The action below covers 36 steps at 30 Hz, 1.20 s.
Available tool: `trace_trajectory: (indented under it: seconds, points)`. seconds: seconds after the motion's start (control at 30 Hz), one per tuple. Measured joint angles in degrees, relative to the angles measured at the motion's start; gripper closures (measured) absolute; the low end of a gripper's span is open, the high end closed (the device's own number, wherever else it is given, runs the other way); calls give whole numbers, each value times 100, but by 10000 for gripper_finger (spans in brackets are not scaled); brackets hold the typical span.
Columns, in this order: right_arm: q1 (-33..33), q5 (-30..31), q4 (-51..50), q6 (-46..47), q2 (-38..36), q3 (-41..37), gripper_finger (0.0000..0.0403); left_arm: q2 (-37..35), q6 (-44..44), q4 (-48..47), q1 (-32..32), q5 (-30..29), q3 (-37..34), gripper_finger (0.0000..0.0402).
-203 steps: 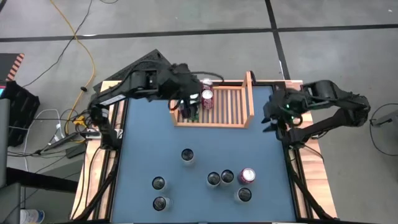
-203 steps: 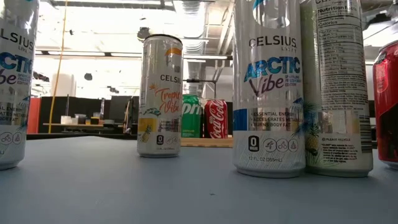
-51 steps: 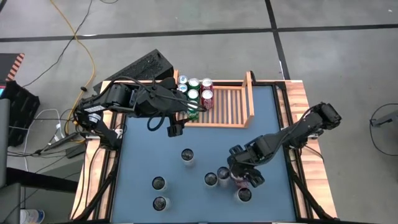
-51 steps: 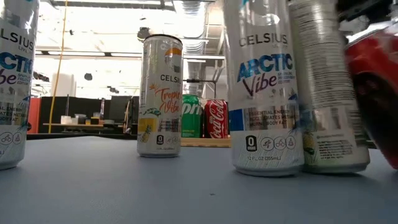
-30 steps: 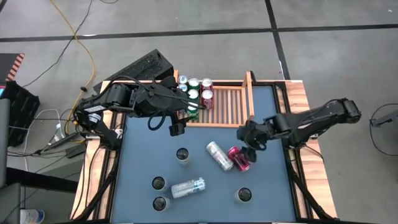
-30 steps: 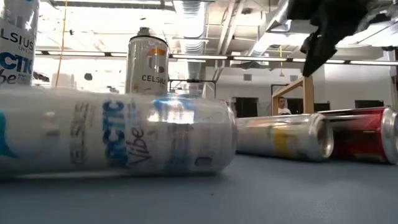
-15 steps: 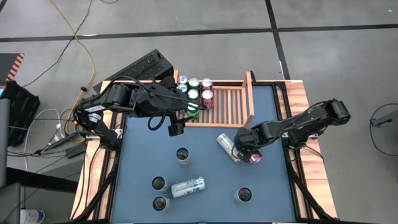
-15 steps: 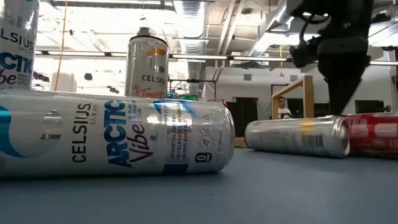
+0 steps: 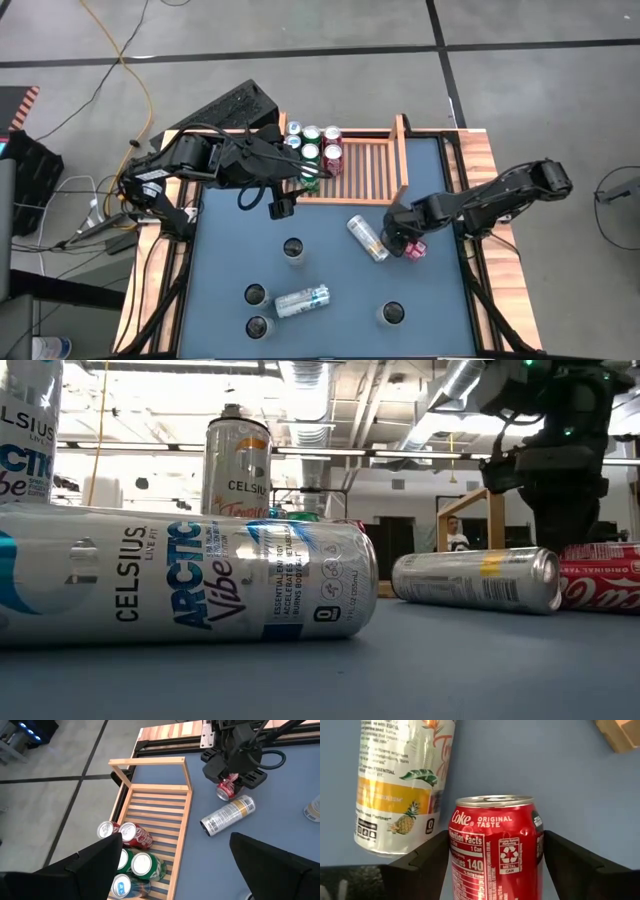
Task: Place canned beverage on shelf
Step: Put the red soda can on the shelf
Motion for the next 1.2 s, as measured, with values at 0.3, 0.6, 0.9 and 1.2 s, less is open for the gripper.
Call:
trace_trajectory:
  seconds: [0.3, 0.6, 0.9, 1.2]
  points:
    - [-136, -4, 157, 49, 35, -7, 139, 0, -15, 8, 0, 3, -4, 45]
    - [512, 2085, 780, 964, -722, -138, 162, 0, -20, -105, 0, 10, -4, 45]
    - [1726, 4782, 2561, 1592, -616, -707, 162, 0, 3, -126, 0, 18, -4, 45]
    - [2404, 7234, 3454, 3139, 550, -1378, 162, 0, -93, 2, 2, 74, -4, 45]
